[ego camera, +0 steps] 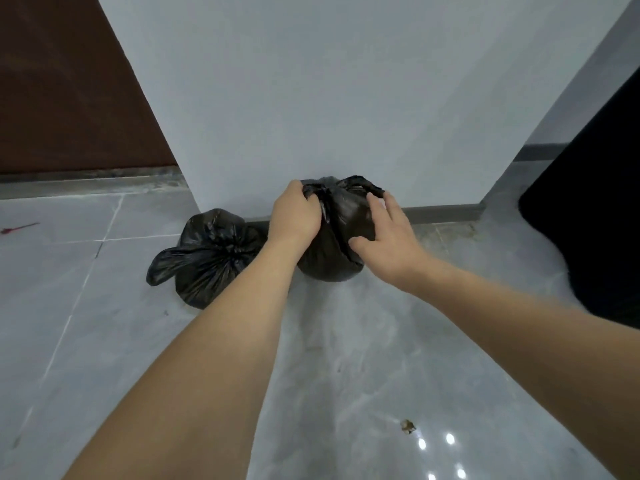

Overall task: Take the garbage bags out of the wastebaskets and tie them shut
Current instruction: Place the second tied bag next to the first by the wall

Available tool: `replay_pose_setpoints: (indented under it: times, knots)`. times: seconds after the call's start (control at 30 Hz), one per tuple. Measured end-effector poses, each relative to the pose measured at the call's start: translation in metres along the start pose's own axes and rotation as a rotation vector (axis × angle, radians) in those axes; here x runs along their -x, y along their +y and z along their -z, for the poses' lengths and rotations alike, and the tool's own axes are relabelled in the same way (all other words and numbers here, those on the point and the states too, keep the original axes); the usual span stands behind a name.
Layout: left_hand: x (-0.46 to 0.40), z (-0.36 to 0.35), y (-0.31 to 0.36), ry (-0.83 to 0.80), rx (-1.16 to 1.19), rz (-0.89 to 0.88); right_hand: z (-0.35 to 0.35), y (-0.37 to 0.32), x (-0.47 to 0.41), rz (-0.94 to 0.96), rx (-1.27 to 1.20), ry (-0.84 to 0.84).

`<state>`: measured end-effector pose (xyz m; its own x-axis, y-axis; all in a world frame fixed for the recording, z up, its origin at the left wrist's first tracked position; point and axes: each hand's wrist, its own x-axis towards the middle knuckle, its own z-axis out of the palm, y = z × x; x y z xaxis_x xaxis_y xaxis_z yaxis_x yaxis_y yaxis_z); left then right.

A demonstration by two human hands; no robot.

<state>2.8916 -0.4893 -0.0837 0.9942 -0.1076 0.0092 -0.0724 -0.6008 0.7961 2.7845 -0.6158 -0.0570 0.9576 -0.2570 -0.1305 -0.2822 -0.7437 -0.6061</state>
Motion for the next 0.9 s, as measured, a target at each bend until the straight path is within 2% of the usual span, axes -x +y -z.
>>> replay_pose_setpoints:
  times: [0.13, 0.43, 0.7, 0.9]
  knots:
    - [0.010, -0.013, -0.025, -0.068, -0.255, -0.017, 0.005, 0.017, 0.008, -0.046, 0.039, -0.083]
    - [0.028, 0.004, -0.004, -0.176, -0.364, 0.111, 0.018, 0.017, 0.033, 0.011, 0.125, -0.029]
    - [0.069, 0.040, 0.043, -0.106, -0.625, -0.140, 0.065, -0.010, 0.077, 0.123, 0.231, -0.020]
    - [0.124, 0.099, 0.126, -0.039, -0.698, -0.365, 0.143, -0.050, 0.123, 0.169, 0.235, 0.010]
